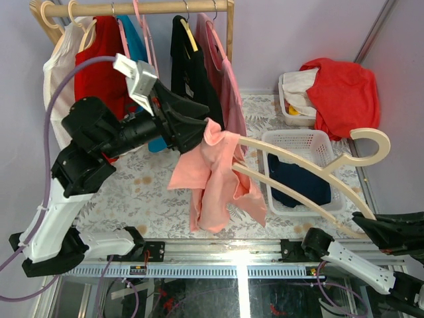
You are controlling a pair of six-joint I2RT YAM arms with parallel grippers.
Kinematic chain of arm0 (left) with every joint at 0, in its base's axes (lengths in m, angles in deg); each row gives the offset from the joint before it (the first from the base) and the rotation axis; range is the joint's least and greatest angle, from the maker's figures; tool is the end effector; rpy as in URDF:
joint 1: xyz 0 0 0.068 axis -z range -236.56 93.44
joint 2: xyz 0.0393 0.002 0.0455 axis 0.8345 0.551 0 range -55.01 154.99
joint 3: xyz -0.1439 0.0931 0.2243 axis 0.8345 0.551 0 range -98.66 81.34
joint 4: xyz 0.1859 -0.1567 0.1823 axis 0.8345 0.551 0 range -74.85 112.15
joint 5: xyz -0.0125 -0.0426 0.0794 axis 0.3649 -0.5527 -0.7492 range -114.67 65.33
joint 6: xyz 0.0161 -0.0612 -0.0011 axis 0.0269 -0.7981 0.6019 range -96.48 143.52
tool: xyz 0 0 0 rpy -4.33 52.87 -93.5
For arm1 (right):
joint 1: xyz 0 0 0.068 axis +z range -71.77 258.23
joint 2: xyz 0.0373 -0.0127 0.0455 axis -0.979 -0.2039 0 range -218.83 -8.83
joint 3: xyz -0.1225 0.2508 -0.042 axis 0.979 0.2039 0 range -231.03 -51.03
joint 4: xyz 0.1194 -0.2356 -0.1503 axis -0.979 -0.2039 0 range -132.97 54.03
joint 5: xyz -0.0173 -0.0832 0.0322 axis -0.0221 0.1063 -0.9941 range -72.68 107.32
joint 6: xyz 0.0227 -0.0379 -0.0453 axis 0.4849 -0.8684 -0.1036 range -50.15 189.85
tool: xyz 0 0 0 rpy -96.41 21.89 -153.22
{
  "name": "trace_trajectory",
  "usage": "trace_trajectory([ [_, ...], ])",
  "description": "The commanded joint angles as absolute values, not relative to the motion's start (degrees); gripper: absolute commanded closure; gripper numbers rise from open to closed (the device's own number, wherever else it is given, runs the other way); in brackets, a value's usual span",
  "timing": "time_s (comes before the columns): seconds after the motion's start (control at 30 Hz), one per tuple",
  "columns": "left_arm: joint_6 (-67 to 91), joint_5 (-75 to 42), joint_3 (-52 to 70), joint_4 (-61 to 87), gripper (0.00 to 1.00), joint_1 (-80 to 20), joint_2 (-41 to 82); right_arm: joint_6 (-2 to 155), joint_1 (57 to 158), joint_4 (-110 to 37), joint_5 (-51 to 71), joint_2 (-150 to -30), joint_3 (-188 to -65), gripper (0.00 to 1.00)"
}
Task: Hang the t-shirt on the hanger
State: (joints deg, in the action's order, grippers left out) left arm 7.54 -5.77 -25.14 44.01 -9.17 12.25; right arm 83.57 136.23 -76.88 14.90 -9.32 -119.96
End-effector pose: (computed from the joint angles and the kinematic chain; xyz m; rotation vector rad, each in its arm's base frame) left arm 0.1366 -0.1718 0.6173 0.6808 1.3364 -1.1350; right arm -0.0518 -0.0788 0.4641 -0.4749 1.0602 1.1412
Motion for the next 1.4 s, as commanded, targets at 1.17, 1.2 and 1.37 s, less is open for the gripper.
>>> trace_trajectory([
  [1.17,1.7,-30.9,-17.9,58.0,0.77,-6.8,14.8,88.0,138.0,-81.5,33.6,-9.9,-112.7,1.0],
  [1.2,1.7,-31.5,-18.0,58.2,0.74,-6.9,15.0,88.1,138.1,-81.6,33.6,-9.6,-112.7,1.0],
  [1.37,2.2,-31.6,-17.3,58.3,0.56,-6.7,15.3,88.8,138.0,-81.0,34.0,-8.6,-110.8,1.0],
])
